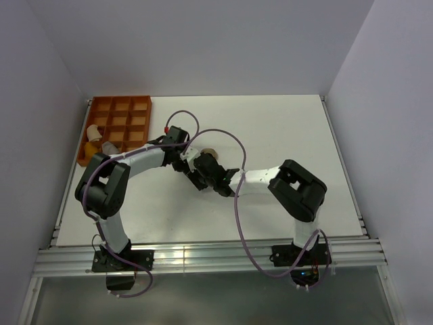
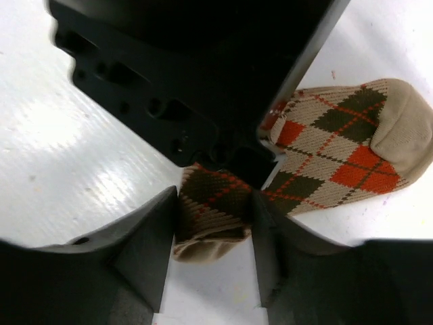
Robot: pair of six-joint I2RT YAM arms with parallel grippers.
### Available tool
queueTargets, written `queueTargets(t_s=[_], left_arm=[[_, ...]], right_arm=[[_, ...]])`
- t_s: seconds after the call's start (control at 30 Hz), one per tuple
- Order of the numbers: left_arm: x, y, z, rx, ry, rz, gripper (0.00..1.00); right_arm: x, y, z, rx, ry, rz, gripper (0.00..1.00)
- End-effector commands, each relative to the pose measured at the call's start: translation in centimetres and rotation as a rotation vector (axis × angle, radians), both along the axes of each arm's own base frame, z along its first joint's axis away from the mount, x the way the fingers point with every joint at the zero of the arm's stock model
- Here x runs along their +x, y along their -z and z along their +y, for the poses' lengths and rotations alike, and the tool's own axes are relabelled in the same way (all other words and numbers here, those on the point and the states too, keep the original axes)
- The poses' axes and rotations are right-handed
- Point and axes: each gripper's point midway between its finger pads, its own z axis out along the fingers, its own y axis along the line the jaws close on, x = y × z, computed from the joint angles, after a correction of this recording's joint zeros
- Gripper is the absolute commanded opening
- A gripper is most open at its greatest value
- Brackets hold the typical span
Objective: Roll the socks
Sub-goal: Roll the sock at the center of the board.
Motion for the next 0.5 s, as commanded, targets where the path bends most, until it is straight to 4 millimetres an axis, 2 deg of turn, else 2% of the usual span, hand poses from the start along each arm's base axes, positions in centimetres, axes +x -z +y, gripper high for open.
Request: queueTargets(t_s=[0.0, 0.07, 0.1, 0.2, 0.27, 0.37, 0.4, 0.47], left_arm=[[-1.4, 2.3, 1.0, 0.080, 0.025, 0.070, 0.00], [-1.3, 2.2, 0.9, 0.074, 0.026, 0.068, 0.00], [-1.3, 2.3, 0.8, 0.072, 0.026, 0.067, 0.00], [-1.3, 2.1, 0.8, 0.062, 0.018, 0.059, 0.03], [-1.2, 1.8, 0.7, 0.050, 0.014, 0.041, 0.07], [-0.8, 0.9, 0.8, 0.028, -0.009, 0.003, 0.24], [-1.0, 1.0, 1.1, 0.022, -0.021, 0.004, 0.35], [-0.3, -0.4, 1.4, -0.011, -0.046, -0.045, 0.42]], right_arm=[[0.5, 0.1, 0.5, -0.022, 0.004, -0.009, 0.46], [0.3, 0.6, 0.4, -0.029, 0.004, 0.006, 0.32], [0.2, 0.6, 0.4, -0.023, 0.005, 0.012, 0.16], [-0.2, 0.4, 0.4, 0.000, 0.002, 0.046, 0.00], [-0.3, 0.3, 0.5, 0.036, -0.019, 0.101, 0.00], [-0.8, 0.6, 0.4, 0.101, -0.029, 0.244, 0.00], [0.0, 0.8, -0.4, 0.124, -0.002, 0.284, 0.00], [0.2, 1.1, -0.9, 0.147, 0.009, 0.345, 0.00]])
